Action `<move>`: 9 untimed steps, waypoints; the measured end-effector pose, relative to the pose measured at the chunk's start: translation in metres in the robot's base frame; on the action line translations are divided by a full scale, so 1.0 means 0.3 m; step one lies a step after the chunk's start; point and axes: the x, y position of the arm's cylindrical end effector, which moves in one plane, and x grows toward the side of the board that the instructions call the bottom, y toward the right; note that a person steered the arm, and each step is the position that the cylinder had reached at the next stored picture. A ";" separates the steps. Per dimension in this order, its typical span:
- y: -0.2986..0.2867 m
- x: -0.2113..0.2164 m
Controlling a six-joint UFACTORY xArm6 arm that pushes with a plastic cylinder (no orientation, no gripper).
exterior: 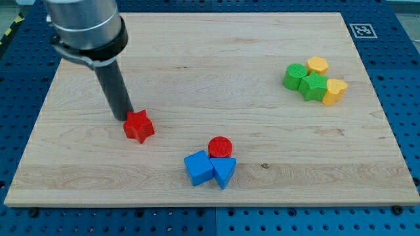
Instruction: Push the red blocks into the blue blocks
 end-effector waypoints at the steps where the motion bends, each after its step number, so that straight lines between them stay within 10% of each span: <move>1: 0.039 0.103; 9: 0.274 0.117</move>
